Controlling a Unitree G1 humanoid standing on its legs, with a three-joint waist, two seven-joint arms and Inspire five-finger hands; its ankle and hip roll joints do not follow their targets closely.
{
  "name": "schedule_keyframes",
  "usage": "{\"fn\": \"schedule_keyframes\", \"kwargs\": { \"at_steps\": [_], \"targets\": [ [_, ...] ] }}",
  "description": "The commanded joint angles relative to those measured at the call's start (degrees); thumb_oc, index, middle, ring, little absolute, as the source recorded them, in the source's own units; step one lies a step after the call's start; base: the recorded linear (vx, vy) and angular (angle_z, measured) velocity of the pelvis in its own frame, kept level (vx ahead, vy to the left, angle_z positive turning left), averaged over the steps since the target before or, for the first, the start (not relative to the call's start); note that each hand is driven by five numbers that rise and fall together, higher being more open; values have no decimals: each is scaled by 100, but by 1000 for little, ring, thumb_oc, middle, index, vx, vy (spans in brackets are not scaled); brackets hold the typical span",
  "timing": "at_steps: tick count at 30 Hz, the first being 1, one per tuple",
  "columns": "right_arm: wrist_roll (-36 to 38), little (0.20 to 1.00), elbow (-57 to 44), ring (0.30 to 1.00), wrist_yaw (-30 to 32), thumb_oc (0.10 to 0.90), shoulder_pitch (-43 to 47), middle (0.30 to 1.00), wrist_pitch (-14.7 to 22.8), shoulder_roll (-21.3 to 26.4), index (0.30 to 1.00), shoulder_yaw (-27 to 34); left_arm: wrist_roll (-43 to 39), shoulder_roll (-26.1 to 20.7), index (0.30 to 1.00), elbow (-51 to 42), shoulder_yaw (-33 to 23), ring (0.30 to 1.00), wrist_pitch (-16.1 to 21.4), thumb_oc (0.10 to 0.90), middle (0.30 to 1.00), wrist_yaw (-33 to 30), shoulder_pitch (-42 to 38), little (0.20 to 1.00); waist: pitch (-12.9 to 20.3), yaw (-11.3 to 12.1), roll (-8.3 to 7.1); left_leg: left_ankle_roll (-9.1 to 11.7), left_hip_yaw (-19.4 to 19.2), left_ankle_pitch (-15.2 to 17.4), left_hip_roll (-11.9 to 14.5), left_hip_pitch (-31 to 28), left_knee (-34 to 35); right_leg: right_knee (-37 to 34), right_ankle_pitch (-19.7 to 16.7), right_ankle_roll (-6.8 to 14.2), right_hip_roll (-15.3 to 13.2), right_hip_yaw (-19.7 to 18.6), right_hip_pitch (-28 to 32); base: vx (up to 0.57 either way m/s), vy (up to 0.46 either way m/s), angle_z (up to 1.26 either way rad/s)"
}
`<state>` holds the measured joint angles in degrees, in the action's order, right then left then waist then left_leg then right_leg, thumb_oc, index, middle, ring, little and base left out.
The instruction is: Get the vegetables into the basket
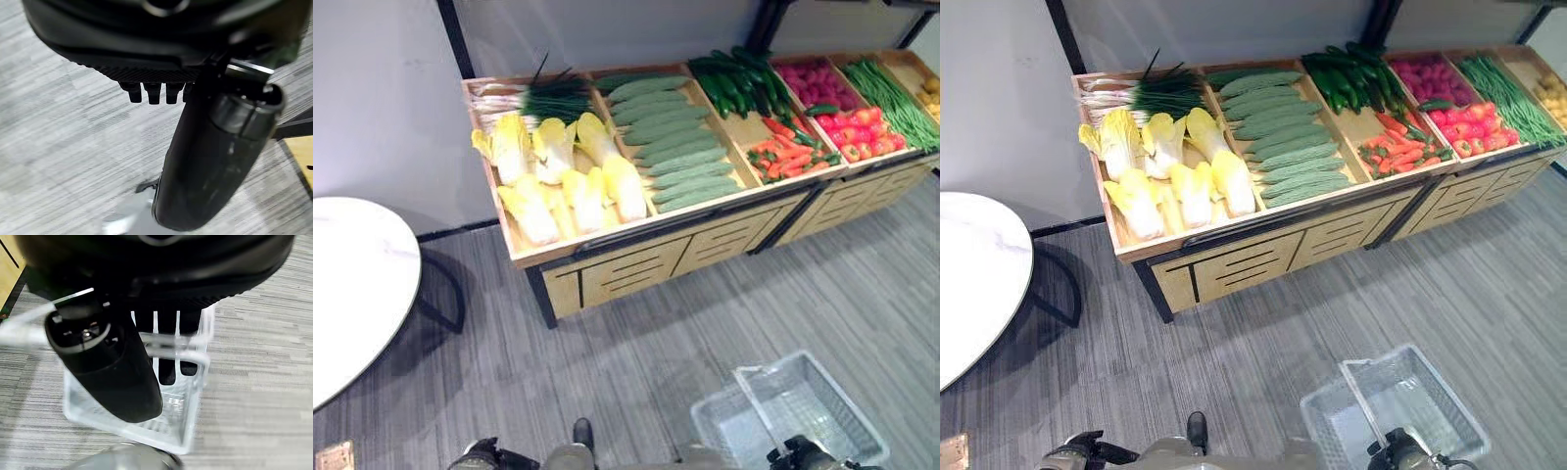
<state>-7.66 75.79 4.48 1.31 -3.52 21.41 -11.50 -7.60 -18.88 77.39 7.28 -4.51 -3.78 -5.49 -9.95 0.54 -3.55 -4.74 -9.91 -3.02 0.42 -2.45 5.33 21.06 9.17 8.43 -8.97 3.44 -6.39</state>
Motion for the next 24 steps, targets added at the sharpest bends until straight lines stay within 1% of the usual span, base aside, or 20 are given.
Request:
{"fn": "schedule_keyframes", "kwargs": {
  "at_steps": [1,2,3,4,5,6,7,9,14,16,19,21,22,24],
  "targets": [
    [162,300,67,300,82,400,-119,300,-122,405,300,12,79,-44,1000,43,14,1000,20,900,1000,-95,12,1000,-196,-73,105,473,468,432,51,-189,-223,-1119,-991,40,-6,167,72,215,-138,69],
    [194,300,74,300,61,400,-161,300,-114,397,300,7,94,-63,1000,49,64,1000,14,900,1000,-99,-11,1000,-233,-198,97,495,613,438,34,-260,-164,-1278,-1083,68,162,-191,-80,91,-22,67],
    [188,300,98,300,24,400,-211,300,-130,400,300,-13,129,-86,1000,64,78,1000,-10,900,1000,-96,-22,1000,-265,-277,84,516,716,443,29,-309,-145,-1272,-1108,106,261,-417,-147,76,-40,85],
    [198,300,156,300,73,400,-256,300,-133,384,300,-1,145,-71,1000,60,88,1000,19,900,1000,-106,-41,1000,-232,-228,39,539,705,430,19,-284,-159,-1450,-1098,94,198,-279,36,15,-33,96],
    [193,300,145,300,97,400,-254,300,-127,382,300,-3,151,-49,1000,48,104,1000,25,900,1000,-127,-25,1000,-216,-233,10,538,696,424,5,-289,-147,-1604,-1131,91,145,-183,171,-13,-32,61],
    [193,300,145,300,97,400,-254,300,-127,382,300,-3,151,-49,1000,48,104,1000,25,900,1000,-127,-25,1000,-216,-233,10,538,696,424,5,-289,-147,-1604,-1131,91,145,-183,171,2,-81,49],
    [168,300,107,300,87,400,-276,300,-112,409,300,-25,156,-31,1000,73,94,1000,26,900,1000,-145,6,1000,-125,-201,9,571,643,373,12,-252,-106,-1866,-1103,45,185,-172,392,7,-110,31],
    [179,300,88,300,120,400,-317,300,-91,395,300,-24,99,-28,1000,103,30,1000,34,900,1000,-171,59,1000,-41,-166,18,628,654,310,63,-225,-76,-2062,-1072,-18,236,-146,572,7,-134,12],
    [155,300,4,300,160,400,-383,300,-70,382,300,-79,-31,-22,1000,114,-131,1000,52,900,1000,-272,192,1000,87,-124,38,742,711,269,186,-290,-33,-2355,-1051,-105,315,-18,888,22,-91,1],
    [159,300,30,300,228,400,-407,300,-52,356,300,-86,-200,-4,1000,91,-247,1000,86,900,1000,-418,212,1000,107,-99,60,810,797,229,243,-297,-33,-2471,-1027,-150,381,86,1020,24,-124,11],
    [184,300,47,300,347,400,-391,300,-36,347,300,-70,-689,16,1000,-81,-457,1000,217,900,1000,-627,206,1000,117,-67,80,859,894,197,282,-278,-33,-2518,-990,-176,404,189,1090,4,-71,18],
    [164,300,38,300,426,400,-364,300,-33,374,300,-42,-989,79,1000,-529,-485,1000,340,900,1000,-786,255,1000,126,-53,126,898,954,174,308,-278,-33,-2550,-961,-200,428,285,1155,14,-54,19],
    [158,300,44,300,456,400,-335,300,-38,390,300,-33,-879,68,1000,-813,-408,1000,387,900,1000,-928,276,1000,123,-47,138,907,976,170,314,-275,-33,-2551,-955,-202,428,312,1169,12,-44,12],
    [135,300,39,300,498,400,-340,300,-50,422,300,6,-956,65,1000,-1743,-317,1000,475,900,1000,-945,479,1000,115,-21,162,915,1027,156,323,-264,-33,-2560,-952,-207,435,367,1191,0,-20,12]
  ]
}}
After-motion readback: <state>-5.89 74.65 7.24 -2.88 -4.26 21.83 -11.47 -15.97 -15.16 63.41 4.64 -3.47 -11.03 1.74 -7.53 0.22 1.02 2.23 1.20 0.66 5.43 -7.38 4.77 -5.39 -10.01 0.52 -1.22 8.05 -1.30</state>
